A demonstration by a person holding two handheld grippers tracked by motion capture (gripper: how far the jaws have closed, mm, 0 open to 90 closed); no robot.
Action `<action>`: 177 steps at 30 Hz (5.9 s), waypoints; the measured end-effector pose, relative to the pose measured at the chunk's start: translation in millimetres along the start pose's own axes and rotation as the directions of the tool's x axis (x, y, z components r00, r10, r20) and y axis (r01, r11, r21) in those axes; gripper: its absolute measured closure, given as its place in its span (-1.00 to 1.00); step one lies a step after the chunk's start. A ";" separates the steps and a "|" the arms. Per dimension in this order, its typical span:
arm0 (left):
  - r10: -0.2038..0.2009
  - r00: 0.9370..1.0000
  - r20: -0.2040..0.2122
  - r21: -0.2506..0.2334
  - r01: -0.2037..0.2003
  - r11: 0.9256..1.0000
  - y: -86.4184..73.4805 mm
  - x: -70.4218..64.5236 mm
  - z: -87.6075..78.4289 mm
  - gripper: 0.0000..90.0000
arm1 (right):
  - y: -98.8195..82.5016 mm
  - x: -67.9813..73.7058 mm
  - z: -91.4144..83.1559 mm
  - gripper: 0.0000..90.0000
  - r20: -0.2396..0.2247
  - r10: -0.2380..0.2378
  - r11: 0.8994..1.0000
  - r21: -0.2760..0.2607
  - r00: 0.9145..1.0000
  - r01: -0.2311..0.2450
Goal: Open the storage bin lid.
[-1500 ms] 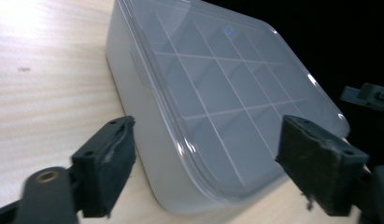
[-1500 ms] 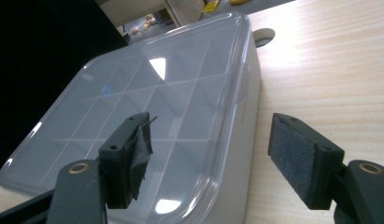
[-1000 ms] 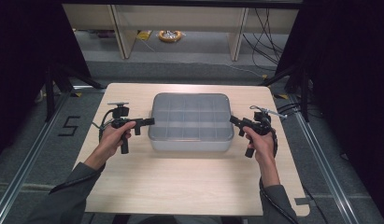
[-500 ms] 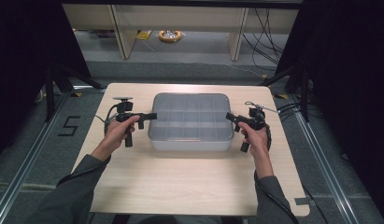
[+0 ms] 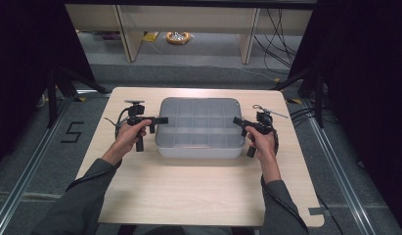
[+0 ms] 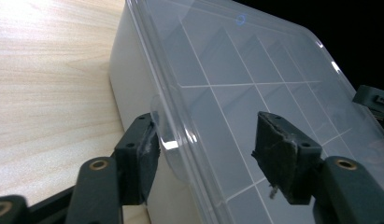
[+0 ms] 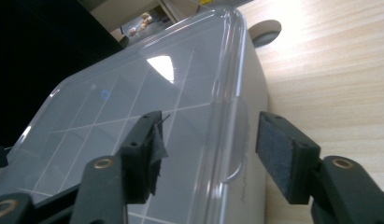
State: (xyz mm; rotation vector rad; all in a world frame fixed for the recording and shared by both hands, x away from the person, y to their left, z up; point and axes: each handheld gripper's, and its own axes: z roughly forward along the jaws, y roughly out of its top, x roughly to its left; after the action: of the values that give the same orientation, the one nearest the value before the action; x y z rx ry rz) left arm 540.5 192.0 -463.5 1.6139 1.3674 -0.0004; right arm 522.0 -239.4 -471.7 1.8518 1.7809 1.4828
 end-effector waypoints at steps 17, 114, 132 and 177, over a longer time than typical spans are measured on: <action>0.041 0.998 -0.038 -0.049 -0.043 0.998 0.9 -8.3 -12.1 0.21 | 3.1 14.6 -11.1 0.27 0.062 -0.028 0.997 -0.072 0.998 0.032; 0.149 0.988 0.043 -0.094 -0.145 0.985 -49.5 -54.0 -88.4 0.40 | -41.7 46.3 -110.0 0.46 -0.023 -0.018 0.984 -0.178 1.000 0.013; 0.158 0.984 0.080 -0.056 -0.153 0.987 -85.1 -55.6 -100.7 0.40 | -72.8 44.1 -126.1 0.44 -0.046 -0.008 0.990 -0.144 0.999 0.002; 0.134 0.986 0.097 0.092 -0.143 0.985 -166.2 -43.5 -108.5 0.40 | -148.4 42.4 -159.6 0.42 -0.044 0.013 0.998 -0.057 0.999 -0.015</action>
State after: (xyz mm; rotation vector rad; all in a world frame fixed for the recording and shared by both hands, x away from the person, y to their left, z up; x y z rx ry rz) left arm 340.2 211.0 -491.7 1.7680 1.1997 -0.0576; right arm 300.1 -241.9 -476.4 1.8224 1.7289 1.5732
